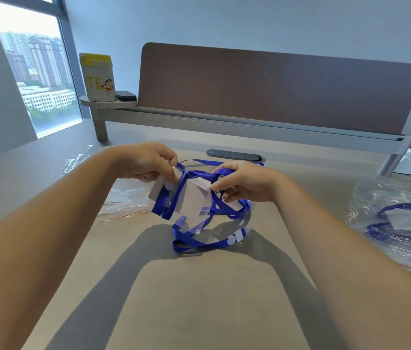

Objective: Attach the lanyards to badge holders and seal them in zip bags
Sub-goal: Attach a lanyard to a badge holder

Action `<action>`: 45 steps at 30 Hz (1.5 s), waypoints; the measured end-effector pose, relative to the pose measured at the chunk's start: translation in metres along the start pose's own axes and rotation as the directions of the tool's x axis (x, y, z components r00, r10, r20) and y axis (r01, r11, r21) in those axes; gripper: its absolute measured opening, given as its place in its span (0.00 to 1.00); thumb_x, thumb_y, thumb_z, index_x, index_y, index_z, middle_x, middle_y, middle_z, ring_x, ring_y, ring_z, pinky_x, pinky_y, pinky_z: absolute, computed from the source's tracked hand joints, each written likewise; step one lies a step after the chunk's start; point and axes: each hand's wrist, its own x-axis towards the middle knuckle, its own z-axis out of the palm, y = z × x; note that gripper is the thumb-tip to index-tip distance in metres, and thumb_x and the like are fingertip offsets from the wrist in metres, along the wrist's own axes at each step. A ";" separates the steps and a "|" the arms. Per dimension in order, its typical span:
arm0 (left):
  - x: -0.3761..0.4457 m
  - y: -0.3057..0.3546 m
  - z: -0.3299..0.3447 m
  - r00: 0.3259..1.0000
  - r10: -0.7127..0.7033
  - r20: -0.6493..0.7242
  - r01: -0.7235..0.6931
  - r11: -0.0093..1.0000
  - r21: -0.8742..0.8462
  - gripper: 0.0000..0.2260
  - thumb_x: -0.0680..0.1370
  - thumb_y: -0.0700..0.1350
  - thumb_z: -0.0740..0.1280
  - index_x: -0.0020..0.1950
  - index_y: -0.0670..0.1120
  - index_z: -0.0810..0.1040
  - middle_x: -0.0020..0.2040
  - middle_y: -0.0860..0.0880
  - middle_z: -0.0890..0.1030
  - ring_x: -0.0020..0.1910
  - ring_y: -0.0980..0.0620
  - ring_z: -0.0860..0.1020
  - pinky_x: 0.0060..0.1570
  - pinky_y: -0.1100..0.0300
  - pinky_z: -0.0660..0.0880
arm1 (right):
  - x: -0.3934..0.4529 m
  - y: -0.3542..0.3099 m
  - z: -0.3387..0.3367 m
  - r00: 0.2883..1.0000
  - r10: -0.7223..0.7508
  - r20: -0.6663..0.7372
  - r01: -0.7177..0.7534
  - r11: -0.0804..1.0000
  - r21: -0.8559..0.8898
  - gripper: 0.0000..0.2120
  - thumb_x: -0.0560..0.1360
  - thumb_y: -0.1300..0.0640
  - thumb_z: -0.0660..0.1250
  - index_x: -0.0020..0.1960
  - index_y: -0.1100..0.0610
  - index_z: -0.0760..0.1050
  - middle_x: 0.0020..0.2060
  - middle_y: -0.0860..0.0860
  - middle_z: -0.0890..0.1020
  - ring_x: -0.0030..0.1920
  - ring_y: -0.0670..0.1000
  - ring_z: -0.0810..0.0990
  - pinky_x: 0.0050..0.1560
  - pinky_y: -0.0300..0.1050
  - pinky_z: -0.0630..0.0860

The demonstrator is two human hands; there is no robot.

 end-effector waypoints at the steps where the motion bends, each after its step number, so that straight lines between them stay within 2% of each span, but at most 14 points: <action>1: -0.002 -0.001 -0.004 1.000 -0.001 -0.021 0.001 1.000 0.006 0.10 0.75 0.36 0.65 0.35 0.44 0.68 0.31 0.47 0.76 0.29 0.54 0.66 0.25 0.68 0.66 | 0.000 0.000 -0.001 1.000 0.006 0.008 -0.006 1.000 0.011 0.08 0.73 0.66 0.65 0.44 0.54 0.71 0.40 0.52 0.77 0.34 0.47 0.76 0.29 0.32 0.75; 5: -0.010 -0.006 -0.017 0.992 -0.003 -0.124 -0.001 1.000 -0.031 0.10 0.75 0.35 0.64 0.35 0.42 0.68 0.29 0.46 0.72 0.27 0.54 0.62 0.18 0.71 0.63 | 0.005 0.004 -0.002 0.980 0.001 -0.200 -0.039 0.981 -0.188 0.06 0.73 0.69 0.65 0.45 0.59 0.74 0.42 0.55 0.77 0.39 0.50 0.77 0.40 0.37 0.76; 9: -0.012 -0.009 -0.018 0.986 0.005 -0.167 -0.018 0.997 -0.077 0.10 0.75 0.36 0.63 0.35 0.43 0.68 0.31 0.46 0.72 0.27 0.53 0.62 0.18 0.72 0.64 | 0.015 0.020 -0.010 0.891 0.016 -0.453 -0.263 0.831 -0.489 0.09 0.74 0.65 0.65 0.53 0.65 0.76 0.45 0.59 0.78 0.45 0.54 0.78 0.48 0.45 0.78; 13: -0.011 -0.009 -0.016 0.983 0.023 -0.184 -0.042 0.994 -0.099 0.10 0.76 0.36 0.63 0.36 0.43 0.68 0.32 0.46 0.72 0.28 0.53 0.62 0.19 0.72 0.64 | 0.012 0.026 -0.012 0.822 0.040 -0.569 -0.449 0.659 -0.603 0.11 0.73 0.64 0.65 0.55 0.65 0.75 0.46 0.59 0.80 0.41 0.54 0.75 0.34 0.41 0.70; 15: -0.009 -0.007 -0.015 0.987 0.030 -0.157 -0.046 0.994 -0.095 0.09 0.76 0.36 0.63 0.37 0.43 0.68 0.33 0.45 0.73 0.28 0.53 0.63 0.20 0.72 0.64 | 0.014 0.023 -0.009 0.842 -0.005 -0.539 -0.390 0.686 -0.615 0.15 0.74 0.61 0.65 0.60 0.63 0.73 0.49 0.59 0.78 0.46 0.55 0.77 0.42 0.44 0.73; 17: -0.006 -0.005 -0.012 0.992 0.041 -0.118 -0.050 0.996 -0.080 0.08 0.76 0.37 0.63 0.38 0.44 0.69 0.34 0.45 0.73 0.29 0.54 0.63 0.22 0.71 0.65 | 0.014 0.016 -0.004 0.860 -0.097 -0.501 -0.232 0.800 -0.553 0.19 0.75 0.59 0.63 0.66 0.60 0.69 0.60 0.57 0.76 0.57 0.55 0.75 0.52 0.45 0.73; 21: 0.000 0.002 -0.001 0.997 0.063 -0.036 -0.063 0.998 0.007 0.07 0.75 0.37 0.64 0.39 0.45 0.70 0.35 0.46 0.74 0.30 0.54 0.66 0.28 0.68 0.66 | 0.013 0.001 0.006 0.905 -0.171 -0.390 0.051 0.953 -0.300 0.18 0.78 0.56 0.58 0.67 0.57 0.68 0.64 0.55 0.74 0.56 0.51 0.73 0.53 0.42 0.70; 26: 0.007 0.006 0.009 0.997 0.073 0.028 -0.074 0.996 0.044 0.08 0.75 0.37 0.65 0.38 0.45 0.70 0.37 0.46 0.76 0.32 0.54 0.69 0.31 0.66 0.67 | 0.017 -0.003 0.011 0.957 0.081 -0.279 -0.107 0.991 -0.081 0.22 0.78 0.45 0.54 0.63 0.60 0.69 0.51 0.56 0.79 0.44 0.51 0.77 0.47 0.44 0.75; 29: 0.009 0.007 0.012 0.997 0.062 0.053 -0.064 0.997 0.053 0.07 0.74 0.37 0.65 0.38 0.45 0.70 0.38 0.46 0.77 0.35 0.53 0.72 0.34 0.64 0.69 | 0.018 0.001 0.012 0.959 0.045 -0.278 -0.043 0.999 0.014 0.11 0.77 0.53 0.60 0.51 0.60 0.74 0.40 0.53 0.79 0.37 0.48 0.77 0.40 0.39 0.75; 31: 0.011 0.006 0.014 0.998 0.043 0.053 -0.047 0.997 0.067 0.08 0.75 0.38 0.65 0.38 0.45 0.70 0.37 0.46 0.77 0.34 0.53 0.70 0.33 0.64 0.68 | 0.020 0.001 0.012 0.939 -0.037 -0.342 0.060 0.996 0.058 0.05 0.75 0.59 0.63 0.46 0.60 0.76 0.39 0.55 0.80 0.35 0.46 0.78 0.39 0.37 0.76; 35: 0.013 0.001 0.013 0.997 0.019 -0.077 -0.024 0.998 -0.061 0.09 0.75 0.39 0.65 0.35 0.44 0.69 0.33 0.46 0.73 0.30 0.54 0.66 0.31 0.64 0.65 | 0.017 -0.008 0.012 0.848 -0.220 -0.482 0.239 0.971 -0.022 0.07 0.74 0.63 0.65 0.49 0.66 0.76 0.34 0.51 0.77 0.34 0.45 0.75 0.36 0.33 0.75; 39: 0.012 -0.001 0.013 0.973 0.015 -0.232 -0.094 0.938 -0.334 0.11 0.76 0.41 0.65 0.34 0.45 0.69 0.31 0.47 0.72 0.30 0.54 0.66 0.26 0.67 0.64 | 0.010 -0.017 0.026 0.756 -0.436 -0.488 0.315 0.896 -0.314 0.04 0.74 0.63 0.66 0.46 0.63 0.76 0.39 0.53 0.78 0.40 0.49 0.75 0.39 0.37 0.73; 43: 0.008 0.005 0.020 0.950 0.005 -0.314 -0.156 0.876 -0.457 0.12 0.76 0.40 0.64 0.33 0.44 0.69 0.30 0.46 0.69 0.26 0.55 0.63 0.17 0.72 0.61 | 0.005 -0.023 0.040 0.663 -0.587 -0.464 0.348 0.791 -0.503 0.06 0.74 0.64 0.64 0.47 0.67 0.77 0.48 0.62 0.81 0.47 0.57 0.80 0.48 0.53 0.79; 45: 0.005 0.007 0.023 0.941 -0.012 -0.337 -0.170 0.847 -0.503 0.13 0.76 0.40 0.64 0.32 0.43 0.68 0.29 0.46 0.69 0.21 0.58 0.63 0.17 0.72 0.60 | 0.002 -0.024 0.044 0.649 -0.625 -0.434 0.331 0.746 -0.578 0.07 0.75 0.62 0.63 0.50 0.66 0.76 0.49 0.62 0.82 0.48 0.57 0.80 0.49 0.53 0.78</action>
